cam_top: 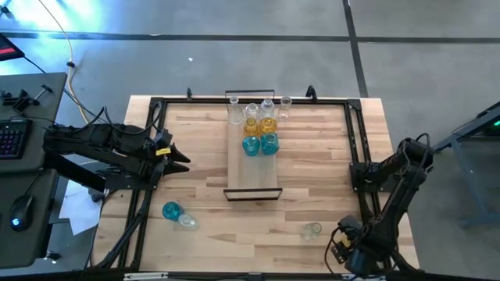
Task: Sort vases onto shelf
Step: Put the yellow flower vase on the bottom of the shelf
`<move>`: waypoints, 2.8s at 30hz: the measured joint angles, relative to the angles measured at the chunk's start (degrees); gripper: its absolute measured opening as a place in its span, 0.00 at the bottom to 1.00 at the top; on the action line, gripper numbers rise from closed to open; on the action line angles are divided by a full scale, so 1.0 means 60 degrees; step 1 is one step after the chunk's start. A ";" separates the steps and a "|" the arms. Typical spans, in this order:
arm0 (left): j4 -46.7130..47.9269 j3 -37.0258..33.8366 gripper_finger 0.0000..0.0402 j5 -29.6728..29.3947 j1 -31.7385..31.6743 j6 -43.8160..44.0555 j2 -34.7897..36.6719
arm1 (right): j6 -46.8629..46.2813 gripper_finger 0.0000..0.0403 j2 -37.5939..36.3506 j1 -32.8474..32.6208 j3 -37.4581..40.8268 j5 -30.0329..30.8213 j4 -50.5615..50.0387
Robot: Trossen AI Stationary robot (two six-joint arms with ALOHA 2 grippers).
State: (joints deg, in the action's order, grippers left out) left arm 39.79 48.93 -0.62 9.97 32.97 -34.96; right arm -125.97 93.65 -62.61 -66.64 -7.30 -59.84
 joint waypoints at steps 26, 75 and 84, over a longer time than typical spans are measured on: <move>0.0004 0.0000 0.43 0.0069 0.0001 0.0397 0.0000 | 0.0069 0.81 0.0004 -0.0131 0.0960 0.0001 0.1381; 0.0004 0.0000 0.43 0.0076 0.0000 0.0149 0.0000 | 0.0625 0.62 0.0007 0.0044 0.0953 -0.0591 0.1476; -0.0025 0.0000 0.43 0.0073 -0.0002 0.0173 0.0003 | 0.1660 0.62 0.0004 0.0723 0.0537 -0.0607 0.0161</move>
State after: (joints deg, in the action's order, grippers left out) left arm 39.64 48.93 -0.19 9.96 34.01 -34.94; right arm -116.01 93.67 -58.27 -63.42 -10.94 -58.87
